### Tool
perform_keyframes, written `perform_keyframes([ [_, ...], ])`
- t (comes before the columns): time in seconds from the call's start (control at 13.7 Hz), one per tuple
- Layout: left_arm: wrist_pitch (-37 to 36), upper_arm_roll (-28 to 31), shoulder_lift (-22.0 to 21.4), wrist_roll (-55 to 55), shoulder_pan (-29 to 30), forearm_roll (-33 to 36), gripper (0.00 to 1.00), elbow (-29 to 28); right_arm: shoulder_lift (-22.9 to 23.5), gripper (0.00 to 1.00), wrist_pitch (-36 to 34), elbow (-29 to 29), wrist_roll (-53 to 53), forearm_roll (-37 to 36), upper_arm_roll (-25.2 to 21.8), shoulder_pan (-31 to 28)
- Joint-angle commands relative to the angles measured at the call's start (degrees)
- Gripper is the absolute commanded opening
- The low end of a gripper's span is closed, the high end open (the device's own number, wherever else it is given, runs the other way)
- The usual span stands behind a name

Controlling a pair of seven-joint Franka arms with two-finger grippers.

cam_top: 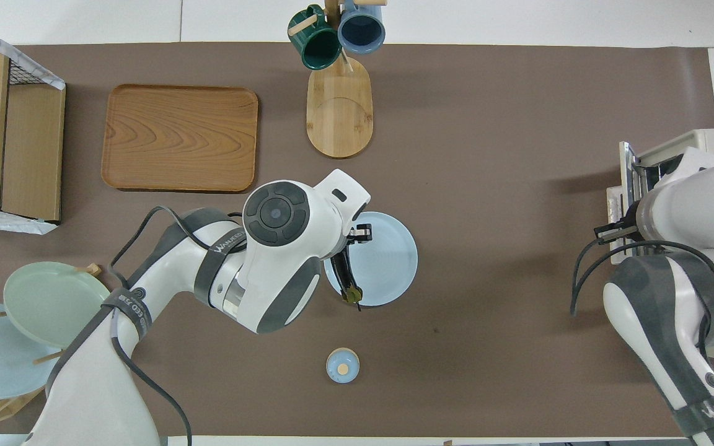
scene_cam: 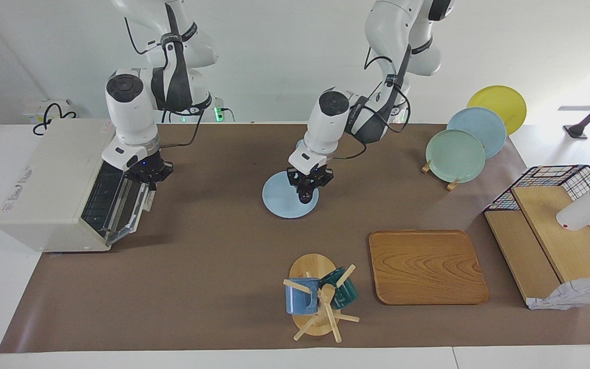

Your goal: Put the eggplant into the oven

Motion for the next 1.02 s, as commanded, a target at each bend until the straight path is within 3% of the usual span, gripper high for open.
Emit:
perform_keyframes([
  [0.0,4.82,1.04,2.78,-0.56,-2.93,-0.84,0.00,-0.66,3.64,0.00,9.14,-2.99,-0.56,-3.12,-1.70,-3.13],
  [0.44,5.09,1.04,3.22,0.14,-3.02,-0.84,0.00,-0.75,5.48,0.00,14.95,-4.94,0.14,-3.12,-1.70,-2.69],
  [0.51,4.92,1.13,3.22,0.14,-3.02,-0.84,0.15,-0.66,6.62,0.00,16.61,-5.11,0.92,-3.12,-1.70,-2.25],
  [0.58,4.83,1.04,3.22,-0.20,-3.02,-0.84,0.79,-0.66,8.02,0.00,18.11,-5.11,1.71,-3.12,-1.70,-2.16],
  [0.66,4.48,1.13,3.22,-0.12,-3.02,-0.84,1.00,-0.66,9.43,0.00,19.95,-5.11,1.81,-3.12,-1.70,-2.25],
  [0.95,3.25,1.39,1.82,0.14,-1.97,-0.84,1.00,-0.31,11.02,0.00,21.20,-5.11,1.72,-3.12,-1.70,-2.43],
])
